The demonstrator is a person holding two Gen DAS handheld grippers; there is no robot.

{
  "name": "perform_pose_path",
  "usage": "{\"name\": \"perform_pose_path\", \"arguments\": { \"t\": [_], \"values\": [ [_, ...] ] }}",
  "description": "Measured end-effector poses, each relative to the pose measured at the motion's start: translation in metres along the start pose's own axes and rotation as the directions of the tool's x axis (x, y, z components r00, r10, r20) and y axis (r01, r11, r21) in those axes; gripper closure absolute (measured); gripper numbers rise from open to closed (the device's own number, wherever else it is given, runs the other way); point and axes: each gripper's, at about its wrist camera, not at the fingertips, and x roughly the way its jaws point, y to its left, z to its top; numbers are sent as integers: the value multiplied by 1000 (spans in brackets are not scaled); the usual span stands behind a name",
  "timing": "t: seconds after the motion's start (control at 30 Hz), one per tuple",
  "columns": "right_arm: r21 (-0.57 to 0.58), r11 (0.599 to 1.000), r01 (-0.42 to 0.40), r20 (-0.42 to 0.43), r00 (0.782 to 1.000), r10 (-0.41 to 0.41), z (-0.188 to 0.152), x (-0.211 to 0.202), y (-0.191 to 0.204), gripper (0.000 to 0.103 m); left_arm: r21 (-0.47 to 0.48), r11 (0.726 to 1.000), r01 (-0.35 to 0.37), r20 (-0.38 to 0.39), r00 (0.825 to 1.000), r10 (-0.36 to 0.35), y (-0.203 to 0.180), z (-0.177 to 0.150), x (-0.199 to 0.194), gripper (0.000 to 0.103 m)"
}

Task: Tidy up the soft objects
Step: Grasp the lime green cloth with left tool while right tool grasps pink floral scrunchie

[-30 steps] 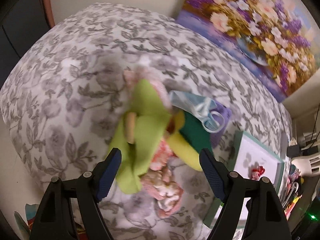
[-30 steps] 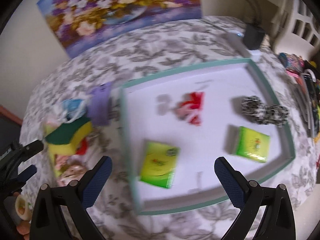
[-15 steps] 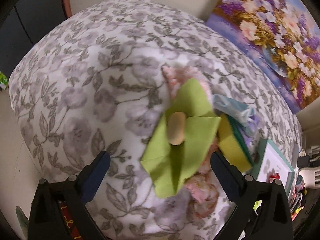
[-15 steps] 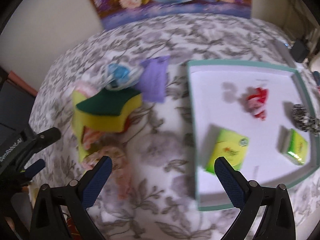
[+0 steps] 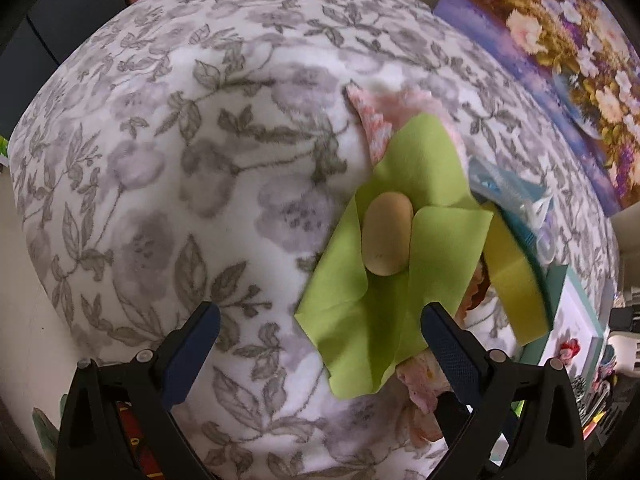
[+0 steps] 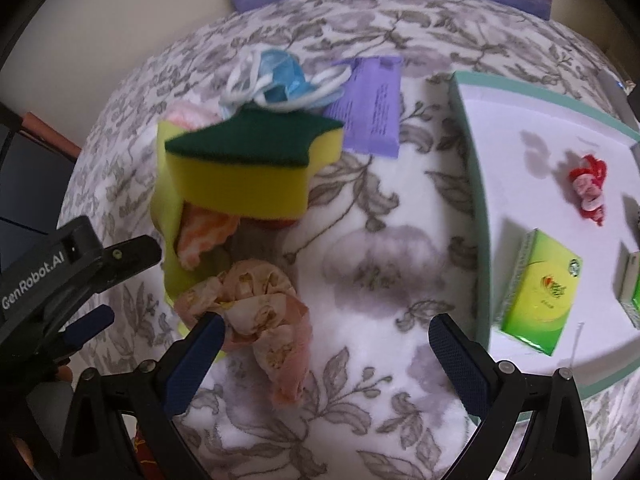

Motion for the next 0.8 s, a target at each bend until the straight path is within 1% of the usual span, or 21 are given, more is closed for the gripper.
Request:
{"name": "perform_pose_path", "arguments": {
  "t": [0.13,0.3,0.4,0.57,0.67,0.7,0.73,0.77,0.8],
  "values": [
    [-2,1000,-1,-20,1000,1,0,8,1,0,21,999,-26,-31,999,27,-2,0,8,3],
    [-27,1000,8,-34,999,-8,-2,14,6,0,13,999,-41,-94,995,42,-3,1,29,3],
    [-46,999,19,-40,999,-21,-1,21,13,0,5,999,-44,-101,994,44,-3,2,33,3],
    [-54,998,23,-53,998,-26,-3,28,20,12,5,997,-72,-111,991,72,-4,4,42,3],
    [-52,998,22,-55,998,-25,-4,30,22,19,38,995,-95,-122,988,98,-10,3,51,4],
    [-53,998,25,-55,998,-28,-4,30,22,20,54,994,-95,-127,987,101,-14,3,55,5],
    [-55,998,26,-55,998,-29,-5,31,23,23,60,994,-89,-131,987,97,-17,1,59,6],
    [-58,998,26,-56,998,-29,-5,31,24,27,64,995,-80,-137,987,88,-19,0,61,6],
    [-59,998,26,-56,998,-29,-6,33,24,28,67,996,-66,-149,986,75,-21,-1,64,6]
  ]
}}
